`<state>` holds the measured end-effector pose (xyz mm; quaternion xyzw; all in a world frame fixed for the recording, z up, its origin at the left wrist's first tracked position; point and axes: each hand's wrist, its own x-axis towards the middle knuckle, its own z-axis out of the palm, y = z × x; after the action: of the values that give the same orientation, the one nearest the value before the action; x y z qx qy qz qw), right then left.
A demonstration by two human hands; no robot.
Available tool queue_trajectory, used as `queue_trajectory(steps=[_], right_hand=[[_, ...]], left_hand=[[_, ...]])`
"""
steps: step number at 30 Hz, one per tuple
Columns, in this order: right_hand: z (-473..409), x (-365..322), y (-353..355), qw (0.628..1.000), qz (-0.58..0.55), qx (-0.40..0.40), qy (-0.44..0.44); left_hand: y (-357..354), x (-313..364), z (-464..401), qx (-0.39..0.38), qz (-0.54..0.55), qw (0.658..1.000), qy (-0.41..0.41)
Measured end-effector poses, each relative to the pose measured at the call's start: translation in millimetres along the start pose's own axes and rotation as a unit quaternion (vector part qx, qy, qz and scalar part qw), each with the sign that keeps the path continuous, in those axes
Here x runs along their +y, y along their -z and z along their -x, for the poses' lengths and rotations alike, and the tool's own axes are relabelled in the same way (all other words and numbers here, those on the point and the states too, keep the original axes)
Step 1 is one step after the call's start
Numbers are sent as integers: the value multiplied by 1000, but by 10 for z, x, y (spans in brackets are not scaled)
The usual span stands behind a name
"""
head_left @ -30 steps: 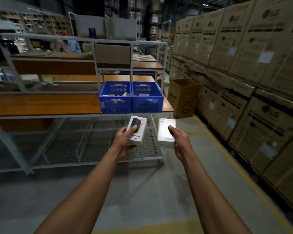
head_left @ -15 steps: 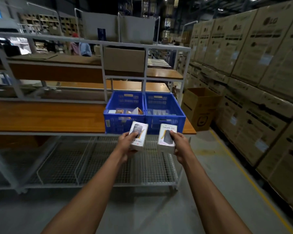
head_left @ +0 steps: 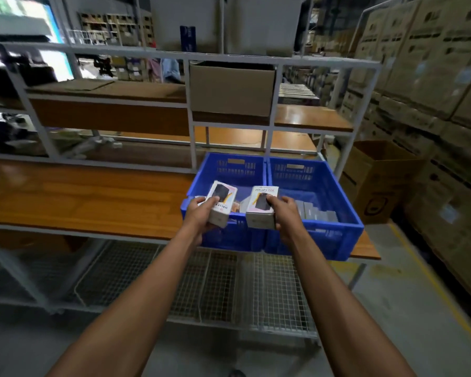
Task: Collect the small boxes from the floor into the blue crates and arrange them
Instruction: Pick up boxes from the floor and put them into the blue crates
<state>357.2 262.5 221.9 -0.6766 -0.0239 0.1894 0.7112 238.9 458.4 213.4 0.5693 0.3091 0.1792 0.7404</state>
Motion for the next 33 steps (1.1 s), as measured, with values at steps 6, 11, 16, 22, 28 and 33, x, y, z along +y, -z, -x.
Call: queue_trajectory(steps=[6,11,16,22,28,33], right_hand=[[-1341,-126,-447,996,35,-43,-67],[-2210,-139,-752,989,44,-70,-120],[-2685,-22,-937,984,9,-97,-147],[-2818,14,-995,982,8,-97,-163],[-2580,-22,-840,993,17,-44,-106],[-1995,-35,-473,999,-8,24,-24]], left_hand=[[-188,165,-1161,40,-14,999,18],[-344,289,-1906,72,-22,995,63],[-397,301,-2359,78,-7,993,87],[-380,250,-2501,79,-22,992,97],[-507,261,-2404,43,-46,996,58],[-812,306,-1911,-61,-85,994,19]])
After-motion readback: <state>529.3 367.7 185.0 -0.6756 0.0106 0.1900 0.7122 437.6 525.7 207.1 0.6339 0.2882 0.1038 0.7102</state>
